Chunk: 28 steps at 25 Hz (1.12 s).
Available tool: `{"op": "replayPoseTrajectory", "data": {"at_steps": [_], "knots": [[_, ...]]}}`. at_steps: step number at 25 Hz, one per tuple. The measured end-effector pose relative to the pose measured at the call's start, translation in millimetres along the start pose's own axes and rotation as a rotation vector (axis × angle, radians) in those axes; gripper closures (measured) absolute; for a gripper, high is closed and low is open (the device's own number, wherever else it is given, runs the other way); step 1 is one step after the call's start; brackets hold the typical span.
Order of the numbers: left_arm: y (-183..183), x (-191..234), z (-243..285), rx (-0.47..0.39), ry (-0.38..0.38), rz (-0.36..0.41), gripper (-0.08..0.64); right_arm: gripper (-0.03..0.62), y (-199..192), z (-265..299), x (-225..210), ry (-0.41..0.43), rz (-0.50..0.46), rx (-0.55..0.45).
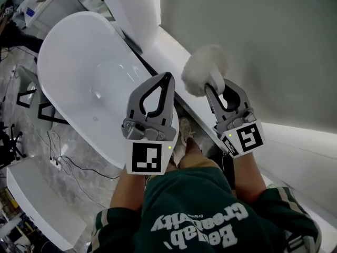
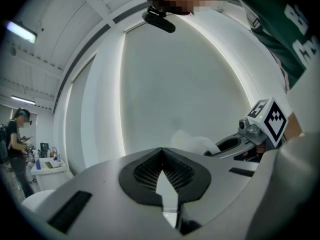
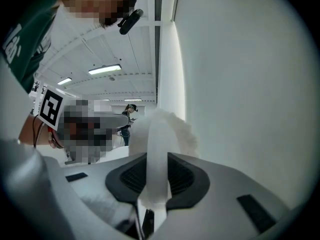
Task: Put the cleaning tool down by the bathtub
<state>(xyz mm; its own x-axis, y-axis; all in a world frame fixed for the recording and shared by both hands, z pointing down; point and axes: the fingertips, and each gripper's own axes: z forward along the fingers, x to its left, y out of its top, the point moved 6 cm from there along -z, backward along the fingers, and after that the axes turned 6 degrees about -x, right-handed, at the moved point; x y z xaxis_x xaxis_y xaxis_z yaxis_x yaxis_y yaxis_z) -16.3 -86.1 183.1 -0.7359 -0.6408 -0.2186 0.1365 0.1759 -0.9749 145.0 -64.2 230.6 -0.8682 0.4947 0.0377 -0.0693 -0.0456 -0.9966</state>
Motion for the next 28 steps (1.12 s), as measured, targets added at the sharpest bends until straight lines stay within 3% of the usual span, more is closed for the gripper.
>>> {"op": "replayPoseTrajectory", "data": {"at_steps": [8,19,28], "knots": [[-29.0,1.7,19.1,0.056,0.026,-0.036,0.552,0.500,-42.1,43.2,-25.0,0.061,-0.028,0.118],[-72.4,18.9,41.6,0.081,0.039,-0.086,0.552,0.500,-114.7,102.6,-40.2,0.155,0.028,0.266],[-94.6,23.1,52.7,0.090,0.082,-0.151,0.552,0.500,-172.0,115.4,-47.8,0.185,0.058,0.398]]}}
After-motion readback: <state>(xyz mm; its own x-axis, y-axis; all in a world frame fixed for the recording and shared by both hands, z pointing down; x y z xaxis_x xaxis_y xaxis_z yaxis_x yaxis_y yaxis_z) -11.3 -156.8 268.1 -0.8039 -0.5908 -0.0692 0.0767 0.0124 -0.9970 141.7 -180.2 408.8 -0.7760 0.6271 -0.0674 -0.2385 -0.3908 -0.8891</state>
